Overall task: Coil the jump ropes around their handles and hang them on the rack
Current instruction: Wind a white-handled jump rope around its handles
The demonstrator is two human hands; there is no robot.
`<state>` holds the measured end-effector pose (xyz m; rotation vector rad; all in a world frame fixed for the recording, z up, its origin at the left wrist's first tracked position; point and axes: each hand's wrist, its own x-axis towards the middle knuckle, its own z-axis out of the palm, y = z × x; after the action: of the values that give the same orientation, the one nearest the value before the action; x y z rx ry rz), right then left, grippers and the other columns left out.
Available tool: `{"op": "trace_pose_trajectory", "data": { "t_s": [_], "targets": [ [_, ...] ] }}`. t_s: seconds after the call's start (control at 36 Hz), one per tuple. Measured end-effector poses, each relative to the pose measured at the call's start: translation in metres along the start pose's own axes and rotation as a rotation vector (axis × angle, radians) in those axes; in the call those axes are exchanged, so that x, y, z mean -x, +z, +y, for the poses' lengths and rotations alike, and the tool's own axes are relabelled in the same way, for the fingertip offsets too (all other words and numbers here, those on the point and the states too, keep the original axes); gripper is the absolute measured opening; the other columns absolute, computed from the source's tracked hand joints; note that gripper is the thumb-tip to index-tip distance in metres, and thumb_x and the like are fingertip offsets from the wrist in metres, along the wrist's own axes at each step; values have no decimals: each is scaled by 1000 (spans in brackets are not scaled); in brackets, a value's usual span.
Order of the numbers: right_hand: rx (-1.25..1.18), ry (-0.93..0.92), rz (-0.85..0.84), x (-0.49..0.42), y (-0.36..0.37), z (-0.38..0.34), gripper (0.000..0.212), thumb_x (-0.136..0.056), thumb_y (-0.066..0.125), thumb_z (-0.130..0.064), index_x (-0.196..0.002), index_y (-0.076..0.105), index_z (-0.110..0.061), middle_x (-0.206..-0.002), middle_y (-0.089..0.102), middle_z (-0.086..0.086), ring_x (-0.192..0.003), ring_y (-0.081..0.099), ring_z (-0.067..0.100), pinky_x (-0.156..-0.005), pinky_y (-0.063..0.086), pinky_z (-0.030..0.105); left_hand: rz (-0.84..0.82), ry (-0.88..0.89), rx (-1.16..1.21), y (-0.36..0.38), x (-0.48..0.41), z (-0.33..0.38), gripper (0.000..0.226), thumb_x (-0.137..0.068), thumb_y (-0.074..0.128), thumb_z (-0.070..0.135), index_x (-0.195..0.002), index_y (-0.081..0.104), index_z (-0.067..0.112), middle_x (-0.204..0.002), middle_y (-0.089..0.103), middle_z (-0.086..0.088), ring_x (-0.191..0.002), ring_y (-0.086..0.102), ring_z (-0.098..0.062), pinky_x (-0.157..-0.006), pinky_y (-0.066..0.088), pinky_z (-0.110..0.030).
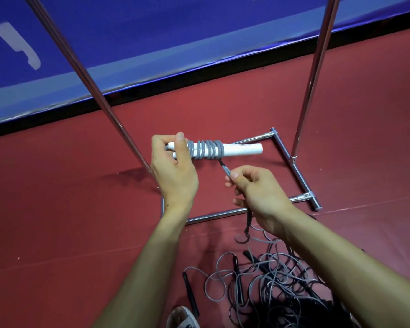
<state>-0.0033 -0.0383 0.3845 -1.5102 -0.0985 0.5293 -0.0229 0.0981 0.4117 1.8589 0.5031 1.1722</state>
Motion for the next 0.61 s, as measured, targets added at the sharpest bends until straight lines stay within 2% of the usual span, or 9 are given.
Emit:
{"op": "trace_pose_trajectory", "data": {
  "t_s": [0.08,0.14,0.19,0.28,0.33,0.39,0.44,0.53,0.61],
  "targets": [
    [-95,60,-32,2,3,-2,31,-103,46,-11,-76,63,-9,-63,49,0,-50,39,7,-56,44,25,-29,11,-3,0,1,1,18,-95,50,36,-78,43,34,-78,67,-1,-60,55,-31,-59,47,-48],
    [-267,103,-65,4,4,-5,31,-103,44,-10,-78,60,-3,-53,39,-1,-42,28,7,-45,32,21,-26,23,-2,-1,0,2,19,-96,50,29,-79,44,31,-76,64,7,-64,57,-19,-64,46,-38],
    [-333,154,-53,4,3,-9,29,-103,42,-9,-81,59,-2,-45,32,-5,-38,21,6,-38,22,18,-33,35,1,-1,0,0,19,-96,50,27,-79,44,31,-77,63,10,-68,58,-11,-65,45,-32],
    [-307,168,5,7,4,-11,20,-100,40,-6,-89,56,-8,-40,29,-8,-35,19,6,-37,18,15,-49,40,9,-1,2,-2,19,-96,51,27,-80,44,32,-78,65,8,-70,62,-19,-65,46,-35],
    [-273,94,21,10,7,-10,4,-100,49,-15,-96,49,-15,-44,28,-6,-37,19,9,-39,17,17,-43,41,10,-1,2,-1,19,-96,51,27,-79,45,32,-78,65,7,-69,62,-23,-64,46,-36],
    [-218,-27,24,11,7,-7,13,-96,61,-21,-96,49,-17,-45,27,-6,-38,19,11,-41,17,19,-25,30,26,-1,0,0,18,-96,51,27,-79,46,31,-77,65,7,-66,59,-19,-61,45,-36],
    [-116,-136,66,9,7,-4,13,-91,67,-19,-89,54,-17,-44,30,-6,-40,22,13,-44,19,22,-10,20,48,-3,-2,0,18,-96,51,29,-79,47,30,-78,67,4,-65,58,-18,-60,47,-41],
    [-32,-177,128,6,4,-1,13,-88,71,-17,-82,59,-17,-44,34,-5,-40,25,12,-46,23,25,-15,6,67,-4,-2,1,16,-96,51,30,-80,47,29,-81,69,1,-64,58,-19,-60,47,-46],
    [14,-198,144,6,3,2,18,-84,75,-16,-78,58,-18,-40,35,-13,-37,27,5,-45,25,22,-16,7,59,-4,-1,1,16,-96,51,31,-80,47,29,-80,69,4,-62,57,-17,-58,47,-46]
  ]
}}
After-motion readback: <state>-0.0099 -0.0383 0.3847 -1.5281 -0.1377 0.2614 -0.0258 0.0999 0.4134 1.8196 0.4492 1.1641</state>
